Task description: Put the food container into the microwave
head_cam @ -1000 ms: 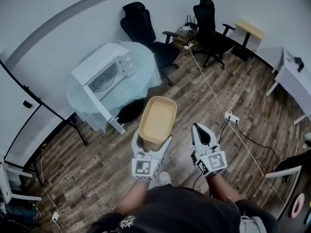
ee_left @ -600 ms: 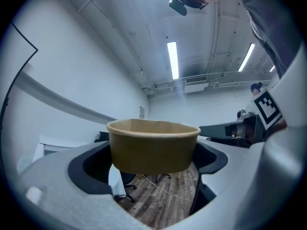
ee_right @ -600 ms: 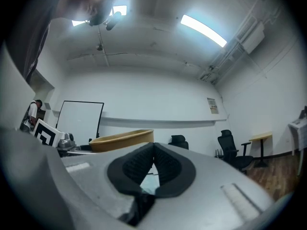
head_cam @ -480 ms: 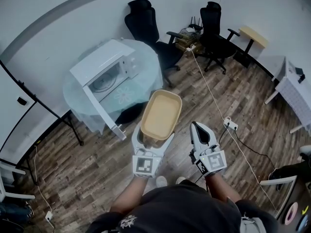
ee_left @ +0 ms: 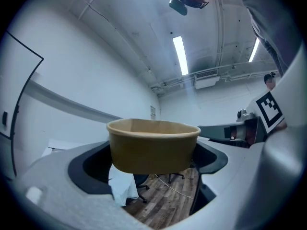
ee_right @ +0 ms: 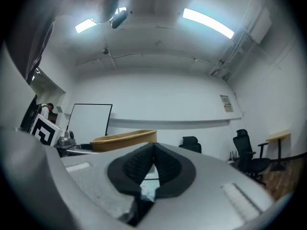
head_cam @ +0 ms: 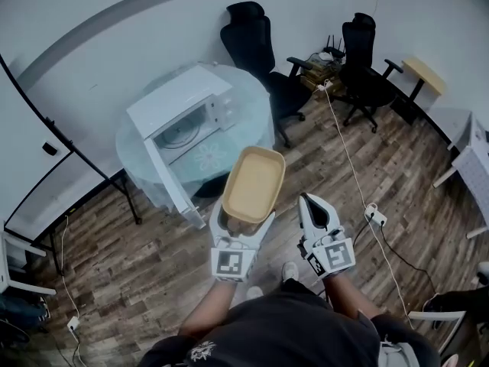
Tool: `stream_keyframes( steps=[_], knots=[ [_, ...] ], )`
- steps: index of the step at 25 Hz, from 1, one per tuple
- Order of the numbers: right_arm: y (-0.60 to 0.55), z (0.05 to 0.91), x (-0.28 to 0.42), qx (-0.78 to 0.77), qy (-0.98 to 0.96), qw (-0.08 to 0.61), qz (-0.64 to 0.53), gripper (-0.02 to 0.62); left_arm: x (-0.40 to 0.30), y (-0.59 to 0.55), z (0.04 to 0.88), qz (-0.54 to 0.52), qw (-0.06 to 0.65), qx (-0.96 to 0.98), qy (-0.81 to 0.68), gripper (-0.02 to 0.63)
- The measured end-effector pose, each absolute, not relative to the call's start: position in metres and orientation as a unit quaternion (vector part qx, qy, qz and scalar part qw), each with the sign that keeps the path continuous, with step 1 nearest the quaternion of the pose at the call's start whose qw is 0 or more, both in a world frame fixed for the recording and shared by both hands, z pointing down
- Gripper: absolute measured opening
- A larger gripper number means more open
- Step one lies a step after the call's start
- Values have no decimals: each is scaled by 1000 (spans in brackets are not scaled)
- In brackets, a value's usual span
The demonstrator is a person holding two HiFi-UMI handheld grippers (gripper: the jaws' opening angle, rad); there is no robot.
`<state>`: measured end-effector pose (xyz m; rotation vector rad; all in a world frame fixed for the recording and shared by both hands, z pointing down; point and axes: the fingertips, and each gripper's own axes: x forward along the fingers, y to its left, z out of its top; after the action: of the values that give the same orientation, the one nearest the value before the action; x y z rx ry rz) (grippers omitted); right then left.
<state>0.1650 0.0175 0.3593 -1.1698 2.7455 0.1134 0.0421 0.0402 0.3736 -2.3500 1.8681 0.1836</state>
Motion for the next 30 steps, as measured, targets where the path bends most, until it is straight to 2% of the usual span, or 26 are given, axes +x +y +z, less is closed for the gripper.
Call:
stream_keyframes(
  steps=[17,30],
  knots=[
    [-104,367,171,-268,960,78,35,2,55,-48,377,42,71,-703,707,523],
    [-149,381,154,-191,979,72,25,2,49,-66,387,28,59,-641,764,523]
  ],
)
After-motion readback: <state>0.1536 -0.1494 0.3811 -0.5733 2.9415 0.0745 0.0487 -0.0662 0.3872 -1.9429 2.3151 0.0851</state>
